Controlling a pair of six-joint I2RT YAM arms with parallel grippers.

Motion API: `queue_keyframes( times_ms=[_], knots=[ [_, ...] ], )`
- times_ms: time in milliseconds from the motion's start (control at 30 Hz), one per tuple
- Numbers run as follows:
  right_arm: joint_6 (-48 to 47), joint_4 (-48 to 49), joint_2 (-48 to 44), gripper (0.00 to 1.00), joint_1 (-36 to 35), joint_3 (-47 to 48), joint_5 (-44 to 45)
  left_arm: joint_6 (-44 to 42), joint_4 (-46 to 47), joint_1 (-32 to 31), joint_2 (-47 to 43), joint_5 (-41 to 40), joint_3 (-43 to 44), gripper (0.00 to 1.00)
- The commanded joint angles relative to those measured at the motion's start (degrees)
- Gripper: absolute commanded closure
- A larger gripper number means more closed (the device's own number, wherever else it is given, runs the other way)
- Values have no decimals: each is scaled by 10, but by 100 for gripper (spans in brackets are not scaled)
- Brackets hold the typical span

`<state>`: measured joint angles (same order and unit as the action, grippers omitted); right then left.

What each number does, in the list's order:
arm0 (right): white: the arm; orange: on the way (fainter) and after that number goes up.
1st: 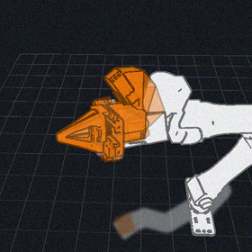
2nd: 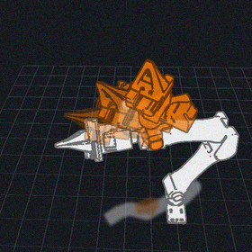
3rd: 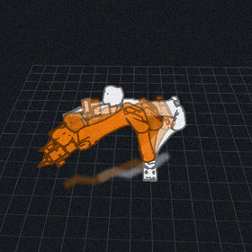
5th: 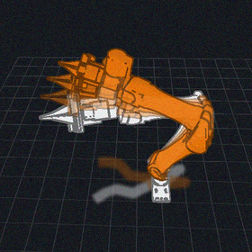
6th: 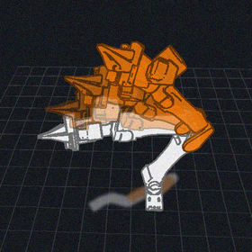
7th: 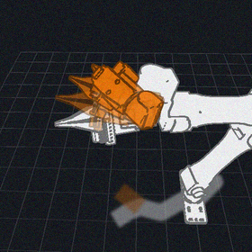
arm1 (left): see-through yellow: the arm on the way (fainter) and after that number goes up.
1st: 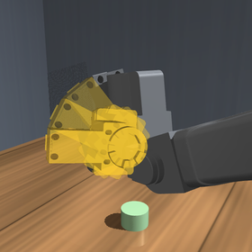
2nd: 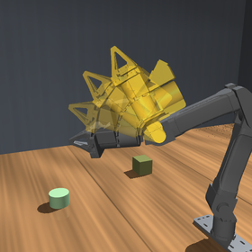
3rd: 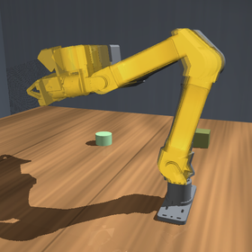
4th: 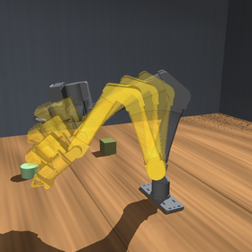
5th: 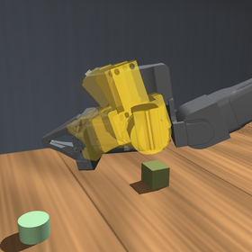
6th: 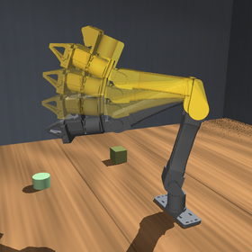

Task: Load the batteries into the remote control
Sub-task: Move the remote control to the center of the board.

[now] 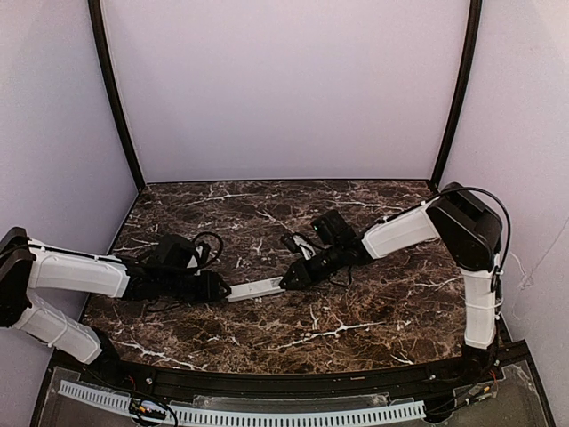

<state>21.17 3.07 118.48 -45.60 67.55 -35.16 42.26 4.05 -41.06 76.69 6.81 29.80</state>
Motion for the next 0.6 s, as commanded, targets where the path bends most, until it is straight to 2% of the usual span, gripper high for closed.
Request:
queue_keyframes(
  times_ms=[0, 567],
  knots=[
    [11, 16, -18, 77, -16, -16, -12, -9, -24, -2, 2, -14, 8, 52],
    [14, 24, -17, 77, -17, -21, -12, -29, -1, -2, 55, -12, 52, 58]
  ],
)
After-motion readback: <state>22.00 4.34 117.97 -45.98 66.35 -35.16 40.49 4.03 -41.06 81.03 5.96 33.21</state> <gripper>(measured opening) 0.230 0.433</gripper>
